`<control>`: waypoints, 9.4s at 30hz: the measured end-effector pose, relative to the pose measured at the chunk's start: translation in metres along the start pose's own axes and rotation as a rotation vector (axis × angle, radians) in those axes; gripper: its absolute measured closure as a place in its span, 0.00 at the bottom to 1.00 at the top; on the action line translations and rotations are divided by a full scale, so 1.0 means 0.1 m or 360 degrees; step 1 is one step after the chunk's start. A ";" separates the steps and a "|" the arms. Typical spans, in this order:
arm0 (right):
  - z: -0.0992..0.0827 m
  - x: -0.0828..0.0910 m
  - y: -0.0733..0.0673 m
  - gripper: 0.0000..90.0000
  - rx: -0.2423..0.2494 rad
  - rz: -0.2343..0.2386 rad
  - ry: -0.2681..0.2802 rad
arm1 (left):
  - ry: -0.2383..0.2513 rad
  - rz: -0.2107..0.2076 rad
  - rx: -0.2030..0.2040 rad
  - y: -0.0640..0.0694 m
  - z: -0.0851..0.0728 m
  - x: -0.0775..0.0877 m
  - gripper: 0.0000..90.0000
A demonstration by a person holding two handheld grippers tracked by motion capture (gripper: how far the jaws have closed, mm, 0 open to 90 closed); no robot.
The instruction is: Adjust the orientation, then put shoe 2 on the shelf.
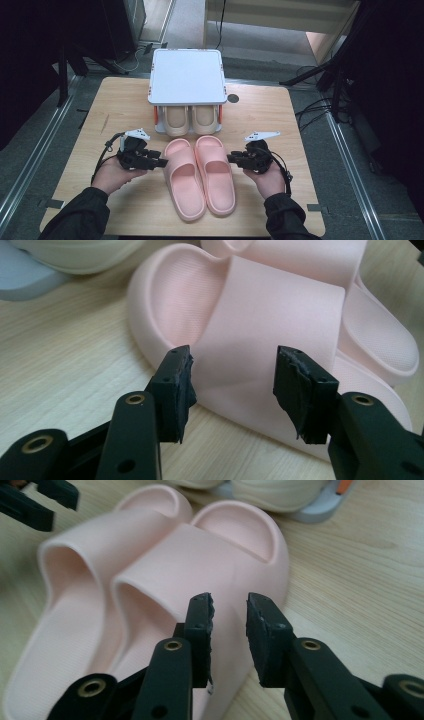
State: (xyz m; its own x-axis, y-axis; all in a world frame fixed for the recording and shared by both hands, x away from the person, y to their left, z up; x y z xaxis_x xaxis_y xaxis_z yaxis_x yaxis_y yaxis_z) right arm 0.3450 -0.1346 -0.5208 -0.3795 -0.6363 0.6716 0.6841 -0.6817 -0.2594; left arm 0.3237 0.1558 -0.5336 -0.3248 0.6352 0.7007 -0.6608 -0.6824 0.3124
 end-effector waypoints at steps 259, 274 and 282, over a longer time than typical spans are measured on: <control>3.15 -1.03 -0.05 0.84 -0.0394 -0.0848 0.0168 | 0.0104 0.0143 0.0039 -0.55 0.11 0.26 0.51; 3.08 -1.12 -0.03 0.67 -0.0388 -0.0822 0.0225 | 0.0091 0.0148 0.0022 -0.53 0.10 0.27 0.51; 3.01 -1.08 -0.04 0.63 -0.0382 -0.0736 0.0217 | 0.0053 0.0162 -0.0004 -0.53 0.07 0.26 0.50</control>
State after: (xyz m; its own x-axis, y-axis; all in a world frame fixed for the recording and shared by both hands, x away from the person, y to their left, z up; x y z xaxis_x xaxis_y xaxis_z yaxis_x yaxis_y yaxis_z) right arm 0.5707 0.0455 -0.3837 -0.6955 -0.2805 0.6615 0.2711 -0.9550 -0.1201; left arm 0.3549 0.2056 -0.5272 -0.4126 0.5747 0.7067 -0.6251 -0.7430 0.2392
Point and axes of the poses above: each handheld gripper's, and its own axes: x roughly backward along the jaws, z roughly out of its top, y roughly to its right, the point moved 7 cm from there along -x, roughly forward along the jaws, and after that the axes turned 1 degree about y, right-handed, at the moved point
